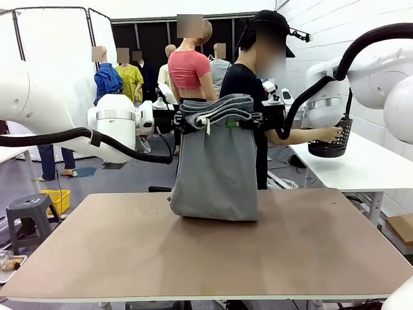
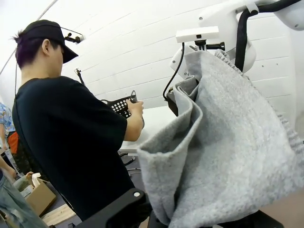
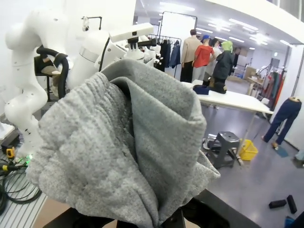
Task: Fold the training pants.
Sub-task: Fold the Training pants in half.
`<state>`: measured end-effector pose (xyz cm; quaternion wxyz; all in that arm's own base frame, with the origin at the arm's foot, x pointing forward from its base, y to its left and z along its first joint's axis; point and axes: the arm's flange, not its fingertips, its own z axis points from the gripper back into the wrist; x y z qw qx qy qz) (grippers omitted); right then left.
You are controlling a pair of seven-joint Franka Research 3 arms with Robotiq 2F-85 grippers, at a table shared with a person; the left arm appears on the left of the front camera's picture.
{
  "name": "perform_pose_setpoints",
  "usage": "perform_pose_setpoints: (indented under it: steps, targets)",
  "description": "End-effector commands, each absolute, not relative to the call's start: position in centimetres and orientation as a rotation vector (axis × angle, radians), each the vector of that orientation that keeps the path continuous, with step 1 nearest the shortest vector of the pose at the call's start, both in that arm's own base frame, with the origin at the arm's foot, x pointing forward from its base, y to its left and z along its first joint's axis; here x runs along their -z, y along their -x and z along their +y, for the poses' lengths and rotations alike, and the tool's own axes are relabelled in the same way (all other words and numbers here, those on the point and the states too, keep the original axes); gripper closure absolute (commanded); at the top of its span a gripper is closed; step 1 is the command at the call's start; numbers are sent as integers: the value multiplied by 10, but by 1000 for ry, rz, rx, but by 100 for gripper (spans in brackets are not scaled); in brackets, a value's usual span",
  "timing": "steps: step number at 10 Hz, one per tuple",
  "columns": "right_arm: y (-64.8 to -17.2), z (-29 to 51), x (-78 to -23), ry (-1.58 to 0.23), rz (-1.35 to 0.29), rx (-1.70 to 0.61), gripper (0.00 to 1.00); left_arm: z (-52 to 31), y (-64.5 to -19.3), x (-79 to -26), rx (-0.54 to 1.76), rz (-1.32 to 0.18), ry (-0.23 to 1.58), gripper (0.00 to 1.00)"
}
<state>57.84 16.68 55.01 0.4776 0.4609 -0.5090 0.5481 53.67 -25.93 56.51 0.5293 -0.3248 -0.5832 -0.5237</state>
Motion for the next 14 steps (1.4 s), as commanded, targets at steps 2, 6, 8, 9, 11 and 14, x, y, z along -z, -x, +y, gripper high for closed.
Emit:
perform_pose_setpoints:
  steps: [2,6,8,9,11,14]
  targets:
    - [-622,171,-583,-1113,-1283,-1327,100,-264,-575,-596,1228,-1400,759,100]
    - [-659,170,-616,-1038,-1380,-1316,100,-265,-611,-633,1226,-1487,673,100]
    - [-665,175,-630,-992,-1411,-1349,100,-263,-624,-644,1238,-1545,643,100]
    - [-664,173,-627,-983,-1414,-1352,100,-261,-629,-645,1243,-1565,635,100]
    - [-661,164,-599,-969,-1391,-1330,100,-256,-637,-628,1262,-1579,665,100]
    - [-636,150,-559,-966,-1353,-1332,100,-253,-640,-590,1278,-1593,792,100]
